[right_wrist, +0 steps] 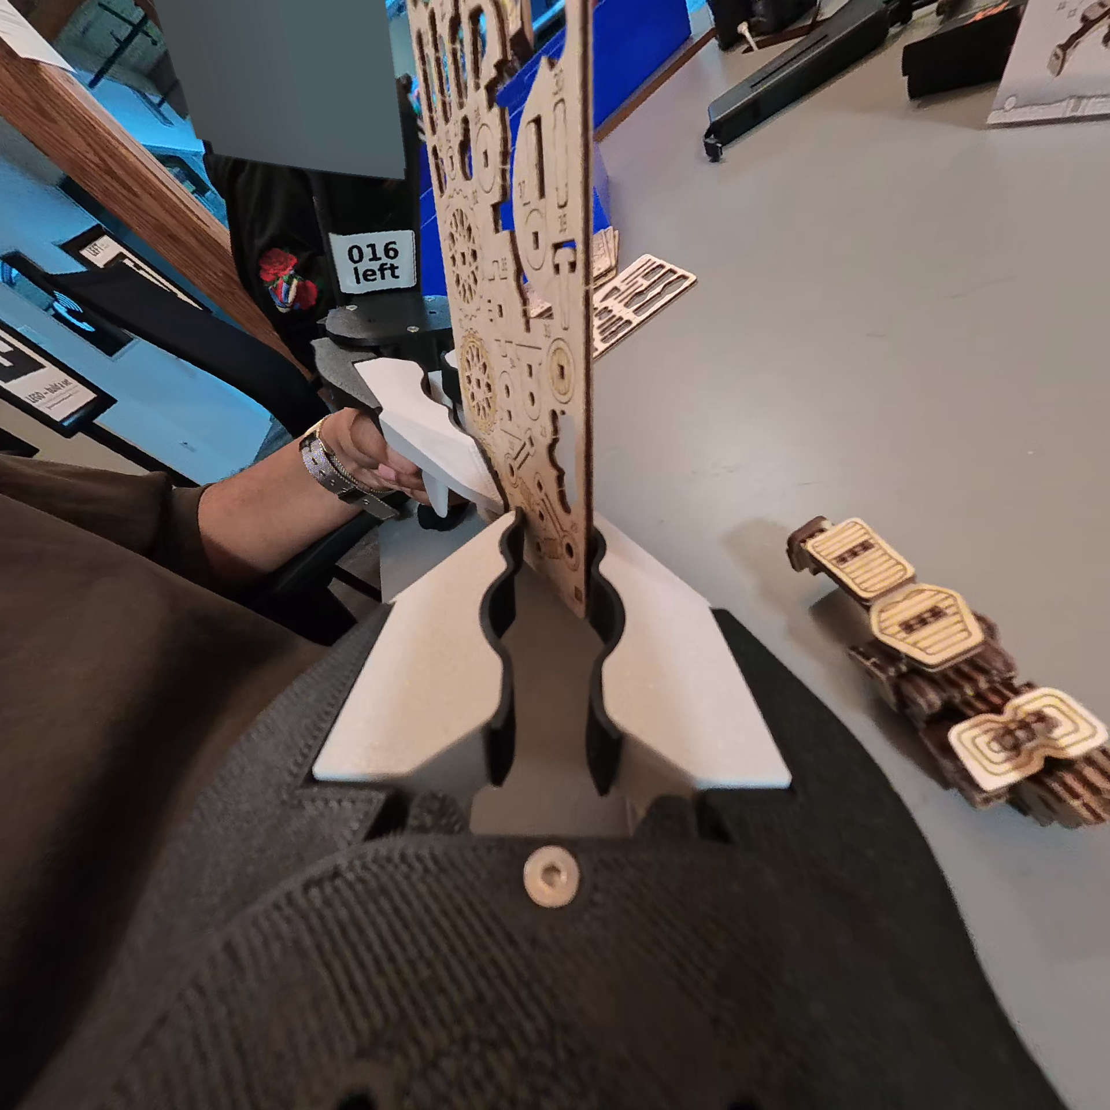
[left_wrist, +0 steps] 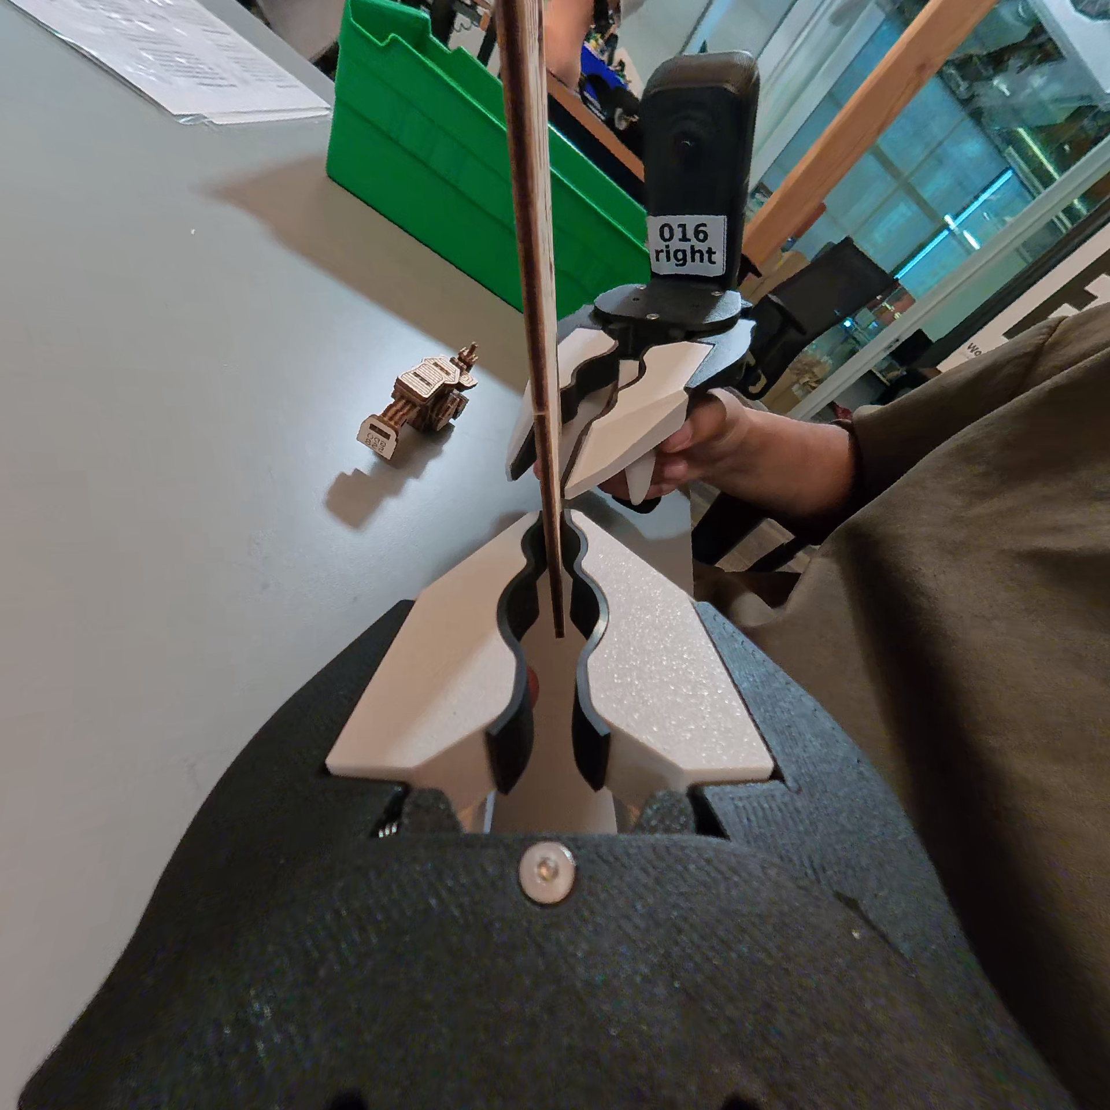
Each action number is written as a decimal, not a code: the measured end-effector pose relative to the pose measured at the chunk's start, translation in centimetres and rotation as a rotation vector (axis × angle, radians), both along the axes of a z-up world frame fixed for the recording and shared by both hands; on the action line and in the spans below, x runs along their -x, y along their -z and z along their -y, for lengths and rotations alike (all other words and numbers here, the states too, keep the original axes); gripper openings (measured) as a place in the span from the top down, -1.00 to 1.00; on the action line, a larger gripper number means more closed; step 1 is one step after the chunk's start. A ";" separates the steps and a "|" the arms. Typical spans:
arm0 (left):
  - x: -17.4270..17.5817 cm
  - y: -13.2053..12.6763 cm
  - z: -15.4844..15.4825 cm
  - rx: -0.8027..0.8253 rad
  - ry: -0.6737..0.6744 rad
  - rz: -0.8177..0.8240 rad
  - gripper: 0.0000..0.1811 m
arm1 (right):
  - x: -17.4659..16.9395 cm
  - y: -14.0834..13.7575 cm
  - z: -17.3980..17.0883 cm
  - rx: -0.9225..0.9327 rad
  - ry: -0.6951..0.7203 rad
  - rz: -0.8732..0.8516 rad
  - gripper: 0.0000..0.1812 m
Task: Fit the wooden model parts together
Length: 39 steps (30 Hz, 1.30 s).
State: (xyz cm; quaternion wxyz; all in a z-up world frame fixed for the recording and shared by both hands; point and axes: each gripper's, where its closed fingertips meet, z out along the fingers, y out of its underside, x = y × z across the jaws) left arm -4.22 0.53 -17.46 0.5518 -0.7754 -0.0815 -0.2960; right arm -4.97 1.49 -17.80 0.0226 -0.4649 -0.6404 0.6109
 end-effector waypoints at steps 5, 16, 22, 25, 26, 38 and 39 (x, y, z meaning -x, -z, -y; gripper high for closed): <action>0.0 0.2 -0.2 0.006 -0.016 -0.029 1.00 | 0.1 0.2 -0.2 0.001 0.001 0.019 0.82; -0.1 0.9 -0.3 0.044 -0.025 -0.060 0.99 | 0.1 0.7 -0.4 -0.100 0.012 -0.002 0.83; 0.2 0.6 -0.3 0.036 -0.031 -0.040 1.00 | 0.4 0.6 -0.4 -0.076 0.010 -0.012 0.80; 0.6 0.2 -0.2 0.009 -0.039 0.009 1.00 | 0.5 0.0 -0.3 -0.049 0.022 -0.040 0.71; 0.9 0.1 0.0 0.000 -0.044 0.023 1.00 | 0.5 -0.3 -0.3 -0.042 0.024 -0.051 0.69; 2.8 -2.4 0.8 -0.141 -0.080 0.246 1.00 | 0.5 -1.3 -0.3 -0.038 0.044 -0.109 0.63; 2.7 -2.3 0.7 -0.138 -0.078 0.244 1.00 | 0.5 -1.3 -0.3 -0.035 0.045 -0.111 0.64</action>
